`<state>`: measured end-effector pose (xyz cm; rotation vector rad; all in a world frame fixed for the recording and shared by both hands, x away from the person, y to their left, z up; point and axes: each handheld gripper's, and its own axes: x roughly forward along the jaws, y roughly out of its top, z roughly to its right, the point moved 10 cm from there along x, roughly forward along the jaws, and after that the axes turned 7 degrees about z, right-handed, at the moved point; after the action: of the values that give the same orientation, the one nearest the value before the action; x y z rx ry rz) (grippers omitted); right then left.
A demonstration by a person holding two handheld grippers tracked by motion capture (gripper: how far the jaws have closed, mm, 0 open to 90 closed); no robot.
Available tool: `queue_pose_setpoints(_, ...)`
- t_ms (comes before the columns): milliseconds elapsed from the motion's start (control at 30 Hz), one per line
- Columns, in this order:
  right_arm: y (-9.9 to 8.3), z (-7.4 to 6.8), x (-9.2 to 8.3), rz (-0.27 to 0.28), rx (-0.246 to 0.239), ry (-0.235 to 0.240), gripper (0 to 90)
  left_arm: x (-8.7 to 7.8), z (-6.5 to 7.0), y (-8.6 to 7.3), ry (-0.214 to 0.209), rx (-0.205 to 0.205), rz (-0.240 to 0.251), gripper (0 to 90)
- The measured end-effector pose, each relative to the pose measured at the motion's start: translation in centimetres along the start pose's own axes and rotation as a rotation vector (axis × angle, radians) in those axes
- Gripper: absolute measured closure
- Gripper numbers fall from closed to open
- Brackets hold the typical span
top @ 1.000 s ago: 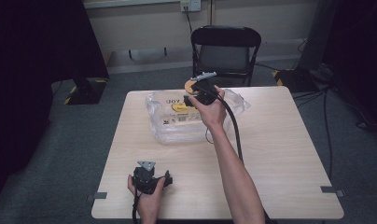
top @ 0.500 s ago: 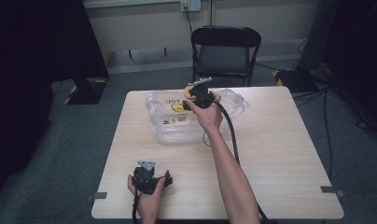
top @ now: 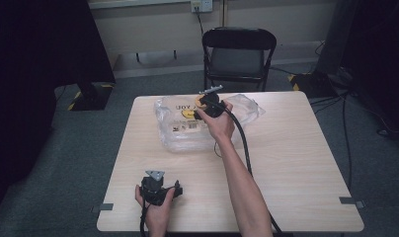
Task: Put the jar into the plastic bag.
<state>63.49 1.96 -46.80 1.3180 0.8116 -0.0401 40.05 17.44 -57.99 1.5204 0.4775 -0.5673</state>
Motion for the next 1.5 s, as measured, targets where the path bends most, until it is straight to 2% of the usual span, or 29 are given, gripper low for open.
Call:
queue_pose_setpoints(467,-0.9,0.2,0.6,-0.027,0.018,-0.006,26.2,0.0,0.0,0.0,-0.001,0.003,-0.002,0.0)
queue_pose_setpoints(833,-1.4,0.0,0.5,-0.057,0.005,-0.010,26.0,0.0,0.0,0.0,0.000,0.003,-0.002,0.0)
queue_pose_setpoints(933,-1.5,0.2,0.5,-0.061,0.024,-0.004,26.0,0.0,0.0,0.0,0.000,0.003,-0.002,0.0)
queue_pose_setpoints(1100,-1.6,0.3,0.3,-0.069,0.026,0.002,25.6,0.0,0.0,0.0,-0.001,0.003,-0.002,0.0)
queue_pose_setpoints(1467,-1.3,0.3,0.1,-0.055,0.048,0.013,14.8,0.0,0.0,0.0,0.000,0.003,-0.002,0.0)
queue_pose_setpoints(1500,-1.2,0.4,0.0,-0.053,0.052,0.014,10.8,0.0,0.0,0.0,0.000,0.003,-0.002,0.0)
